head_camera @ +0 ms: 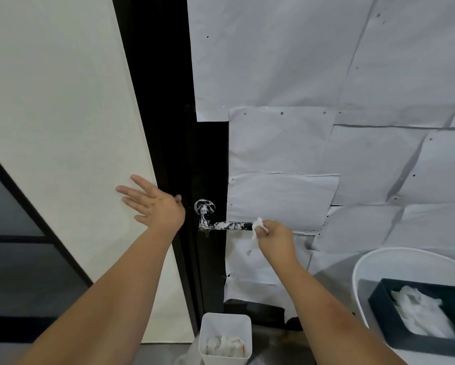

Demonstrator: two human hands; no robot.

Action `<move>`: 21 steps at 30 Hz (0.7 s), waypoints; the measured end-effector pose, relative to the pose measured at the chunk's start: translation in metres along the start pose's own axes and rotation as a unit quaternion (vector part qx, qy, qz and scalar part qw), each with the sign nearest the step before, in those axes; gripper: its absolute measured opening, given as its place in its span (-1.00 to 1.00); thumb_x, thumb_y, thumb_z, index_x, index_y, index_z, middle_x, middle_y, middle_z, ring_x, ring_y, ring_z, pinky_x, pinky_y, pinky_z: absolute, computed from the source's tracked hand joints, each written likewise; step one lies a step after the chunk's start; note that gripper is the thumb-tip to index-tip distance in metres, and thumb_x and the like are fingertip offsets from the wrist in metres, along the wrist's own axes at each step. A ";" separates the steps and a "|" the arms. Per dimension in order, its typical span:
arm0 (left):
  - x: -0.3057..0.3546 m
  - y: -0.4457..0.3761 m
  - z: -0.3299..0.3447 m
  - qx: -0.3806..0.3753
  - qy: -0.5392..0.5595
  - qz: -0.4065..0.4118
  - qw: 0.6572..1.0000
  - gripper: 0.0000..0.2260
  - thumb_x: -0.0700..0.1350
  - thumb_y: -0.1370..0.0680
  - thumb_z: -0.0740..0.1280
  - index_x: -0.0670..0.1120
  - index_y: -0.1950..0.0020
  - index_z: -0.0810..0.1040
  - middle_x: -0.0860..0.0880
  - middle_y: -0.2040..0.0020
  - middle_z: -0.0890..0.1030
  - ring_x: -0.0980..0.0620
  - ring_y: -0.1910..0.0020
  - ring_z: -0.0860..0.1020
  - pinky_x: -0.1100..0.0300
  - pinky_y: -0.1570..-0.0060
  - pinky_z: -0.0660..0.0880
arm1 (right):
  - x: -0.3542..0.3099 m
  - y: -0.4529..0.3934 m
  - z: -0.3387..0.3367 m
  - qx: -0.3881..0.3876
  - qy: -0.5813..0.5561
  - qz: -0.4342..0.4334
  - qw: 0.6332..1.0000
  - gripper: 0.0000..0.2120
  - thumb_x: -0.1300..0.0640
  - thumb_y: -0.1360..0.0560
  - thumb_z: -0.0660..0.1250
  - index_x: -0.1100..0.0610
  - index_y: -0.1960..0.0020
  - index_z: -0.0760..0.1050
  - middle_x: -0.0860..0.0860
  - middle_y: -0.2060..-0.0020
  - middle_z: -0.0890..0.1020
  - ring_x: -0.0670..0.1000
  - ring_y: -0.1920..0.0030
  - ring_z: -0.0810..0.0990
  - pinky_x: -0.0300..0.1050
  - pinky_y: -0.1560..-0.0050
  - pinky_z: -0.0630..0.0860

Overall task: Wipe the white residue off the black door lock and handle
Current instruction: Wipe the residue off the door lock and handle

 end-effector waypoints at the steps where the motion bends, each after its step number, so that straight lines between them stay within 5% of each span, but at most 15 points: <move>1: 0.000 0.000 0.000 -0.004 -0.006 0.002 1.000 -0.03 -0.02 -0.54 0.36 -0.15 -0.49 -0.45 -0.32 -0.48 -0.41 -0.31 -0.52 -0.24 -0.26 -0.40 0.19 | 0.000 0.002 0.000 0.004 -0.039 0.020 0.999 -0.70 0.10 -0.57 0.25 0.23 -0.23 0.54 0.12 -0.06 0.64 0.11 -0.09 0.59 -0.24 0.03 0.37; 5: -0.002 0.001 0.001 -0.015 -0.018 0.008 1.000 -0.02 -0.04 -0.54 0.36 -0.13 -0.49 -0.47 -0.31 -0.47 -0.44 -0.30 -0.52 -0.27 -0.26 -0.40 0.18 | 0.000 0.010 0.007 -0.014 -0.165 0.107 0.980 -0.84 0.19 -0.57 0.23 0.20 0.09 0.55 0.04 0.30 0.58 0.08 0.23 0.52 -0.20 0.30 0.37; 9: -0.002 0.001 0.000 -0.024 -0.021 0.007 0.999 -0.01 -0.05 -0.54 0.37 -0.12 -0.48 -0.47 -0.30 -0.47 -0.45 -0.29 -0.51 -0.29 -0.26 -0.42 0.15 | 0.009 0.020 0.019 -0.087 -0.278 0.209 0.934 -0.86 0.32 -0.55 0.22 0.21 0.12 0.54 0.11 0.32 0.59 0.10 0.28 0.58 -0.21 0.44 0.31; 12: -0.002 0.004 0.000 -0.029 -0.028 0.008 0.999 -0.01 -0.04 -0.53 0.37 -0.12 -0.48 -0.47 -0.31 -0.46 -0.45 -0.29 -0.51 -0.29 -0.29 -0.42 0.11 | -0.006 0.028 0.020 -0.119 -0.229 0.136 0.957 -0.85 0.25 -0.57 0.21 0.23 0.04 0.56 0.08 0.31 0.55 0.01 0.33 0.50 -0.23 0.37 0.35; 15: -0.001 0.004 -0.001 -0.038 -0.031 0.011 0.999 -0.02 -0.05 -0.54 0.36 -0.12 -0.47 -0.49 -0.30 -0.46 -0.47 -0.29 -0.51 -0.30 -0.30 -0.42 0.08 | -0.028 0.024 0.006 -0.026 -0.091 -0.034 0.995 -0.81 0.23 -0.58 0.20 0.21 -0.10 0.55 0.04 0.15 0.53 0.00 0.18 0.49 -0.17 0.17 0.41; 18: -0.001 0.004 -0.002 -0.046 -0.030 0.008 0.998 -0.02 -0.06 -0.55 0.35 -0.11 -0.47 -0.50 -0.30 -0.45 -0.48 -0.28 -0.51 -0.32 -0.30 -0.43 0.05 | -0.041 0.022 -0.008 0.083 0.018 -0.169 0.982 -0.75 0.36 -0.52 0.22 0.22 -0.14 0.55 0.04 0.08 0.45 0.07 0.15 0.50 -0.06 0.17 0.51; 21: -0.002 0.005 -0.002 -0.049 -0.032 0.008 0.998 -0.02 -0.06 -0.55 0.35 -0.11 -0.46 -0.51 -0.29 -0.45 -0.49 -0.28 -0.51 -0.32 -0.30 -0.43 0.04 | -0.034 0.018 -0.001 0.077 0.148 -0.188 0.968 -0.68 0.47 -0.39 0.24 0.23 -0.08 0.53 0.04 0.08 0.38 0.08 0.15 0.46 0.00 0.30 0.54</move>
Point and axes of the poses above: each hand's wrist, its own y-axis away from the middle knuckle, its own z-axis out of the palm, x = y × z, the point moved 4 cm from there along -y, towards the middle knuckle
